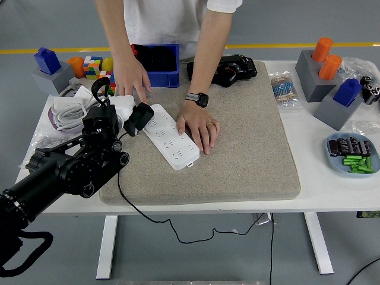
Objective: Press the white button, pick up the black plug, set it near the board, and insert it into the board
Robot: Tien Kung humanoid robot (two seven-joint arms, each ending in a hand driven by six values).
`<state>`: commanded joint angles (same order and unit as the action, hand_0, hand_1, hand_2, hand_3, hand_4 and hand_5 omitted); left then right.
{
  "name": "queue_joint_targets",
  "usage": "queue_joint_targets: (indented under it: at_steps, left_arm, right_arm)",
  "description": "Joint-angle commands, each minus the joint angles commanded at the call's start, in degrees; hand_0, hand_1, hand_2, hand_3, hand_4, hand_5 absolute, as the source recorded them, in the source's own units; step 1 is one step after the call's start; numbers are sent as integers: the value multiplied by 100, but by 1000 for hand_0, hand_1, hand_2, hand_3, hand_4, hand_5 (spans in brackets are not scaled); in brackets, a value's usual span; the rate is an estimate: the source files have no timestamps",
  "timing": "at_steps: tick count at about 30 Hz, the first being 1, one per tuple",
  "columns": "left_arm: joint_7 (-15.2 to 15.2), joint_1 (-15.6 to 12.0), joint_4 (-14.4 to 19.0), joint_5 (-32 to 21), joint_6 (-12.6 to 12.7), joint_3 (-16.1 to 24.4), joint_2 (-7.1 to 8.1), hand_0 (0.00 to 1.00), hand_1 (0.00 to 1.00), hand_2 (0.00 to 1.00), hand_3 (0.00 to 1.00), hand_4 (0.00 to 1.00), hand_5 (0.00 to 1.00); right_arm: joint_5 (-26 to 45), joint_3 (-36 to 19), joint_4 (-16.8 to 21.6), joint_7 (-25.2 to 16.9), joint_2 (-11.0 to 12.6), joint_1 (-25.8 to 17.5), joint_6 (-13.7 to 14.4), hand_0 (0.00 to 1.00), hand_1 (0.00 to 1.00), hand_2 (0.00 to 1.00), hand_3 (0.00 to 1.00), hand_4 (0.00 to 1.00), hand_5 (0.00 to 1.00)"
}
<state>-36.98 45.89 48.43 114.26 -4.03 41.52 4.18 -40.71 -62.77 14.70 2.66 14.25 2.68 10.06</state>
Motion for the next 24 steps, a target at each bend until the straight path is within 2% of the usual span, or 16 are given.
queue_joint_targets:
  at_steps: [14,24]
  left_arm:
    - [0,-135,339,-142,-17,-68,65,199,392,367,593,635,2]
    - [0,-124,321,-106,-107,-97,131,199,390,365,594,637,2]
  right_arm:
    - [10,44,-6,-23,7,-20,22,631,546,533,533,642,308]
    - [8,10,-3,-30,1,-23,25,631,546,533,533,642,308]
